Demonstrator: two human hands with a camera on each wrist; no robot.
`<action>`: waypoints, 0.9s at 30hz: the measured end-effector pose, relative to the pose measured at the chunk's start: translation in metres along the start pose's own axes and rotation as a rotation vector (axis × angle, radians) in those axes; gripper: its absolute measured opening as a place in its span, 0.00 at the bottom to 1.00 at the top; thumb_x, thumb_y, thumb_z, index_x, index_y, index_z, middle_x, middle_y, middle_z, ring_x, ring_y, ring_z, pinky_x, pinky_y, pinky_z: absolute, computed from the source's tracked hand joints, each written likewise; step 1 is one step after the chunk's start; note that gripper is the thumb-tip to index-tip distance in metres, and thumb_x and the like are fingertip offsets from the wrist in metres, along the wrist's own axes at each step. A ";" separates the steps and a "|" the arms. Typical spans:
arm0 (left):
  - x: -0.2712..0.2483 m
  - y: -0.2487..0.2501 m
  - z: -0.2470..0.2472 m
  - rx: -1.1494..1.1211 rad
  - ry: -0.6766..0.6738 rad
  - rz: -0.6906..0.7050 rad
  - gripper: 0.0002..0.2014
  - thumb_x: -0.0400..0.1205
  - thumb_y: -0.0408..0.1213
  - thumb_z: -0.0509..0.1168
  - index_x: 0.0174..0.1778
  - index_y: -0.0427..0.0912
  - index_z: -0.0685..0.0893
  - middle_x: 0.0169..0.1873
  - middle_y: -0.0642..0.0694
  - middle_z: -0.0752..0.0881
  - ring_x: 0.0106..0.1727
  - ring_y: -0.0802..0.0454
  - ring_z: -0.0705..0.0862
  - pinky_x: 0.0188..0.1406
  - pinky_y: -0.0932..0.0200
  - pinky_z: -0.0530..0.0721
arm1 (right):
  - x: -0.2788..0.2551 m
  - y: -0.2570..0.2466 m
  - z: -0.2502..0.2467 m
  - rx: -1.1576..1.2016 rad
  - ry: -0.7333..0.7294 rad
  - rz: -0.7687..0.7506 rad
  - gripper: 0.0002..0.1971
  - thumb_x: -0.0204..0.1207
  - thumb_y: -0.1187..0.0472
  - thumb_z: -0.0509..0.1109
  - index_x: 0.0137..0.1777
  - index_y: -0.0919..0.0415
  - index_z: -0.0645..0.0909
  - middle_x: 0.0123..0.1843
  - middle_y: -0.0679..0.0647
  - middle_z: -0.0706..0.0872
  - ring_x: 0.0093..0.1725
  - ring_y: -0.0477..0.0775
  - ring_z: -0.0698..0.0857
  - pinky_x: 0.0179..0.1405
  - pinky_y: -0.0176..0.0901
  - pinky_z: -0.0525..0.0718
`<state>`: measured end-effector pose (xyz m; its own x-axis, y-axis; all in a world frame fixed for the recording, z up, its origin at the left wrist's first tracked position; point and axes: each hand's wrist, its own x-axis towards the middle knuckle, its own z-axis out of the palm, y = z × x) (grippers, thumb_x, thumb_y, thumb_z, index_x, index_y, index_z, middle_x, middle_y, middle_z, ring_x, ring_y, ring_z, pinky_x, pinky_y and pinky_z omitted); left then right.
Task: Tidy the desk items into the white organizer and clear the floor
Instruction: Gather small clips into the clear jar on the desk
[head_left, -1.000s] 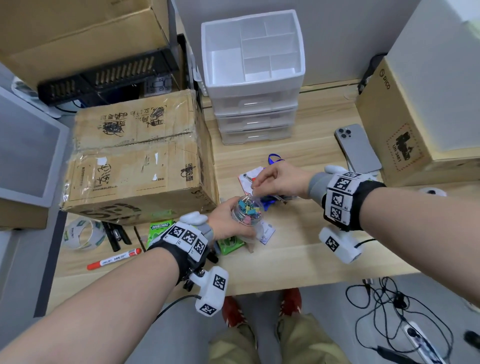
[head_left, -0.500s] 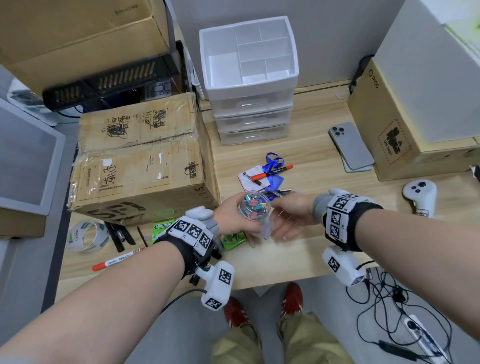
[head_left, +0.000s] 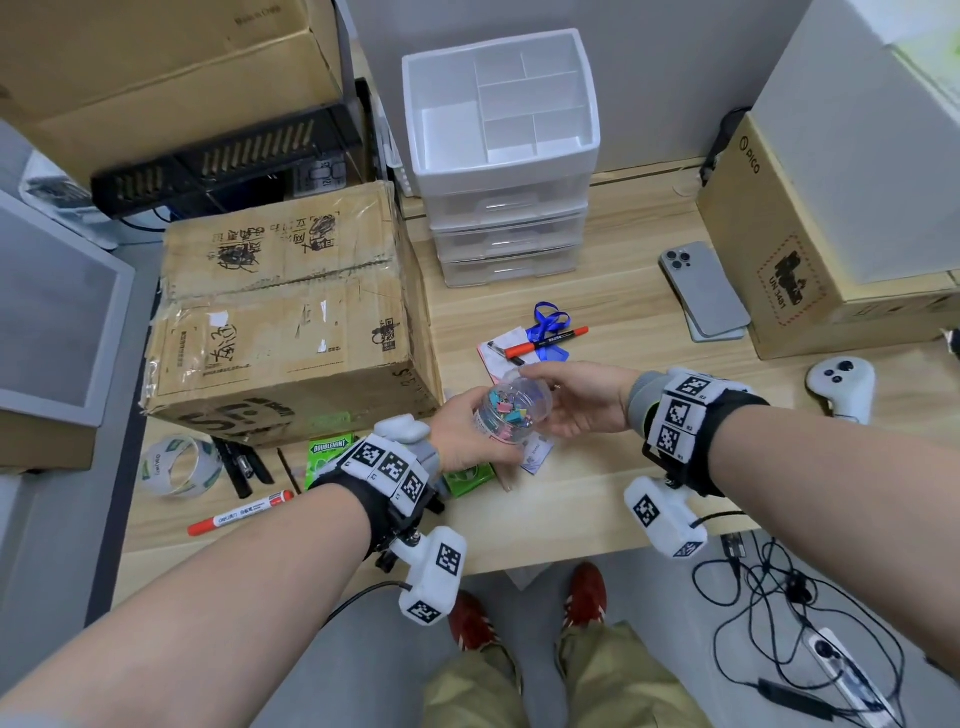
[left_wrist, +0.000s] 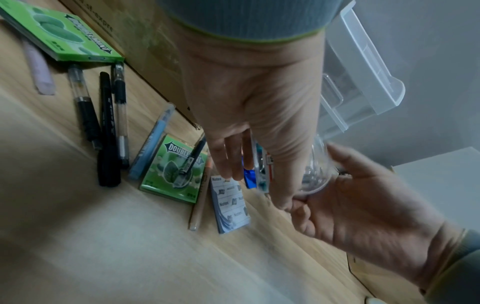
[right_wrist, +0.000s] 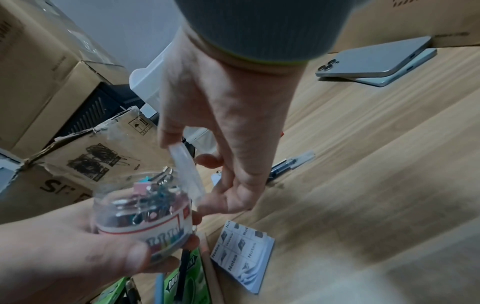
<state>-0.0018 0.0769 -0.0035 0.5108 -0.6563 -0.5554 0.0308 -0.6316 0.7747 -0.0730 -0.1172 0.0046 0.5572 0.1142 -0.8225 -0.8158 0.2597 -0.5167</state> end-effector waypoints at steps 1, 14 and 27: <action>0.000 -0.001 0.000 0.021 -0.009 -0.006 0.38 0.57 0.42 0.86 0.65 0.45 0.83 0.52 0.51 0.92 0.53 0.54 0.91 0.58 0.57 0.88 | -0.002 -0.001 0.002 -0.036 -0.020 -0.038 0.20 0.73 0.43 0.76 0.57 0.56 0.84 0.42 0.51 0.88 0.38 0.49 0.82 0.39 0.38 0.78; -0.004 -0.003 0.011 0.112 -0.048 -0.077 0.19 0.63 0.40 0.87 0.48 0.44 0.90 0.42 0.54 0.93 0.43 0.61 0.89 0.39 0.72 0.82 | -0.003 -0.004 0.025 -0.896 0.174 -0.232 0.30 0.56 0.30 0.81 0.41 0.57 0.83 0.35 0.52 0.86 0.32 0.51 0.84 0.38 0.43 0.84; -0.007 0.000 0.010 0.154 -0.059 -0.088 0.17 0.63 0.42 0.87 0.44 0.45 0.91 0.39 0.52 0.92 0.38 0.59 0.88 0.40 0.67 0.85 | -0.011 -0.004 0.024 -0.971 0.092 -0.192 0.31 0.63 0.37 0.82 0.63 0.49 0.80 0.44 0.50 0.88 0.33 0.47 0.85 0.38 0.38 0.85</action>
<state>-0.0137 0.0775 -0.0026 0.4603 -0.6162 -0.6391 -0.0614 -0.7402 0.6695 -0.0726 -0.0965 0.0210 0.7125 0.0672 -0.6984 -0.5085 -0.6363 -0.5800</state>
